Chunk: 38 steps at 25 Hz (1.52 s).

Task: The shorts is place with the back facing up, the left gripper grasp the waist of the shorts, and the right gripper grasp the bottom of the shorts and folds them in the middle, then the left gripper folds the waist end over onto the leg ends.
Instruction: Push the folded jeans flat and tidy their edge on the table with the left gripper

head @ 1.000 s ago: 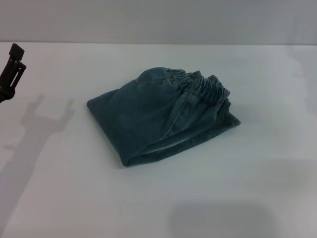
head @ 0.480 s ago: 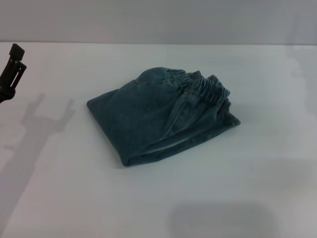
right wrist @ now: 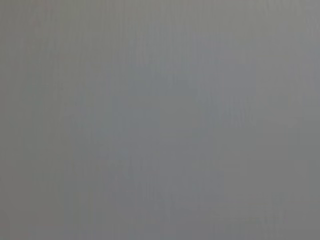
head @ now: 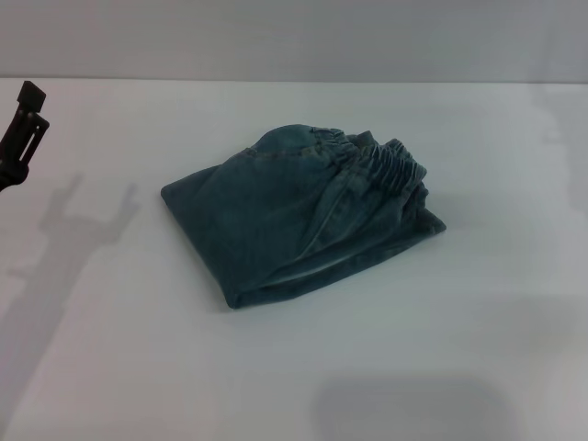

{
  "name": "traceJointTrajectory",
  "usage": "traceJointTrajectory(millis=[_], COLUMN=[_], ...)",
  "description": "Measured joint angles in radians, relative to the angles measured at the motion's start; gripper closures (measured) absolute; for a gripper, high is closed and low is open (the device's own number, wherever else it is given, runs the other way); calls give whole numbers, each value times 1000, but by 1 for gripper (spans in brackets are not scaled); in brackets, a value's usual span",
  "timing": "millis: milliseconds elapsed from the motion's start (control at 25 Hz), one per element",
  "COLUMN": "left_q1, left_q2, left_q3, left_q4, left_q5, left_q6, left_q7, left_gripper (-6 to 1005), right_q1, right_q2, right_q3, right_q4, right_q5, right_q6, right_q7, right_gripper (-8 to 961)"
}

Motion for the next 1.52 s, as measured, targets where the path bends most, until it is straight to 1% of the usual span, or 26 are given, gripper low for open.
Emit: traceJointTrajectory(millis=[1520], left_q1=[-1], left_q2=[0], left_q3=[0], left_q4=[-2], left_q5=[0], left_q6=[0], left_q7=[0], left_gripper=[175], right_q1=[5], right_q2=[0], right_q3=[0], right_q4=[0], right_q5=[0], right_q6=[0], right_q7=[4], right_gripper=[371])
